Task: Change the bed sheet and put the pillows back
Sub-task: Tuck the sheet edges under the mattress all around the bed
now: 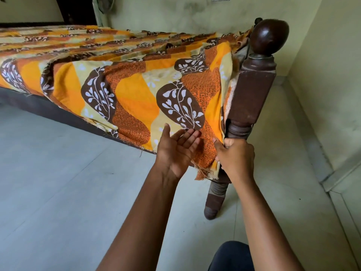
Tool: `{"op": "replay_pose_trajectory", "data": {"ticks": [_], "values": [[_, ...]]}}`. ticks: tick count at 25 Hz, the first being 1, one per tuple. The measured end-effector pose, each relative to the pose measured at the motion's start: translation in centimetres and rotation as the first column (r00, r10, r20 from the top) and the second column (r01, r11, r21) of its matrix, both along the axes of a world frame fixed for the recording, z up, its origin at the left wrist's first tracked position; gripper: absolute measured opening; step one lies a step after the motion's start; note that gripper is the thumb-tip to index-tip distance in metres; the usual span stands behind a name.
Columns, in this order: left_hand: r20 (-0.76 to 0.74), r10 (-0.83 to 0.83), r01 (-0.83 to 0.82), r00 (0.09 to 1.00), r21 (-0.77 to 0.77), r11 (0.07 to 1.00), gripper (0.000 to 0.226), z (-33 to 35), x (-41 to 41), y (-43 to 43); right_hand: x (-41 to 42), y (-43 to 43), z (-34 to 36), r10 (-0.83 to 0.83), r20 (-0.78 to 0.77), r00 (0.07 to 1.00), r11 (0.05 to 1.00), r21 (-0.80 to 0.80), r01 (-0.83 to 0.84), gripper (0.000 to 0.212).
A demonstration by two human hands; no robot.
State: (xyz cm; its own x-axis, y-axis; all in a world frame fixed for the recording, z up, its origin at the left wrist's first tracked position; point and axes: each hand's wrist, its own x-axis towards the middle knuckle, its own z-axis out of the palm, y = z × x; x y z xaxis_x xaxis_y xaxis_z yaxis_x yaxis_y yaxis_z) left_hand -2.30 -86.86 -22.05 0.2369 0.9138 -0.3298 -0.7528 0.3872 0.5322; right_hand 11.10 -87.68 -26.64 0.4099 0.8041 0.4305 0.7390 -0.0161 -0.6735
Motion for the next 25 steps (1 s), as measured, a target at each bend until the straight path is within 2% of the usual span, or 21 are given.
{"op": "replay_pose_trajectory", "data": {"ticks": [3, 7, 9, 10, 11, 13, 14, 15, 16, 18, 20, 23, 25], "values": [[0.047, 0.012, -0.011, 0.999, -0.019, 1.0, 0.076, 0.2, -0.1, 0.8, -0.3, -0.1, 0.2, 0.0, -0.034, 0.999, 1.0, 0.021, 0.001, 0.05], [0.019, 0.016, -0.015, 1.0, -0.056, 0.998, 0.08, 1.5, 0.9, 1.1, -1.2, -0.1, -0.3, -0.015, -0.344, 0.939, 0.997, 0.065, 0.04, 0.021], [0.034, 0.044, -0.042, 0.998, -0.064, 0.997, 0.084, 1.8, 1.2, 1.1, -1.7, 0.0, -0.4, -0.001, -0.464, 0.886, 0.998, 0.054, 0.03, 0.017], [0.038, 0.057, -0.055, 0.998, -0.071, 0.996, 0.087, 1.9, 1.1, 1.1, -1.9, -0.1, -0.2, 0.032, -0.568, 0.822, 0.999, 0.051, -0.004, 0.016], [0.036, 0.061, -0.058, 0.997, -0.084, 0.995, 0.09, 1.9, 1.0, 1.1, -2.1, -0.2, 0.2, 0.082, -0.71, 0.699, 0.997, 0.054, -0.062, 0.016], [0.031, 0.027, -0.023, 0.999, -0.106, 0.994, 0.096, 2.3, 0.9, 1.0, -2.3, -1.1, 1.7, 0.166, -0.936, 0.312, 0.977, 0.114, -0.178, 0.019], [0.037, 0.016, -0.011, 0.999, -0.117, 0.993, 0.097, 2.5, 0.9, 1.1, -2.2, -1.7, 2.3, 0.173, -0.975, 0.14, 0.969, 0.143, -0.203, 0.02], [0.05, 0.009, -0.003, 0.999, -0.128, 0.992, 0.098, 2.9, 1.1, 1.2, -2.1, -2.2, 2.5, 0.165, -0.986, 0.018, 0.965, 0.157, -0.208, 0.02], [0.071, -0.001, 0.01, 0.997, -0.121, 0.993, 0.099, 3.1, 1.4, 1.3, -2.0, -2.8, 2.7, 0.159, -0.985, -0.066, 0.964, 0.169, -0.205, 0.021], [0.129, -0.006, 0.016, 0.992, -0.077, 0.997, 0.097, 3.4, 2.0, 1.6, -1.9, -3.4, 2.9, 0.167, -0.973, -0.161, 0.961, 0.197, -0.193, 0.024], [0.16, 0.035, -0.021, 0.986, -0.087, 0.996, 0.095, 3.0, 2.1, 2.0, -2.1, -3.4, 3.0, 0.18, -0.959, -0.218, 0.959, 0.221, -0.179, 0.032], [0.089, 0.097, -0.083, 0.991, -0.145, 0.986, 0.092, 1.8, 1.6, 2.0, -2.6, -2.9, 3.2, 0.184, -0.946, -0.267, 0.965, 0.226, -0.136, 0.048], [0.114, 0.081, -0.068, 0.99, -0.114, 0.991, 0.09, 1.5, 1.1, 1.6, -3.2, -2.6, 3.6, 0.203, -0.935, -0.291, 0.967, 0.237, -0.088, 0.05]]}}
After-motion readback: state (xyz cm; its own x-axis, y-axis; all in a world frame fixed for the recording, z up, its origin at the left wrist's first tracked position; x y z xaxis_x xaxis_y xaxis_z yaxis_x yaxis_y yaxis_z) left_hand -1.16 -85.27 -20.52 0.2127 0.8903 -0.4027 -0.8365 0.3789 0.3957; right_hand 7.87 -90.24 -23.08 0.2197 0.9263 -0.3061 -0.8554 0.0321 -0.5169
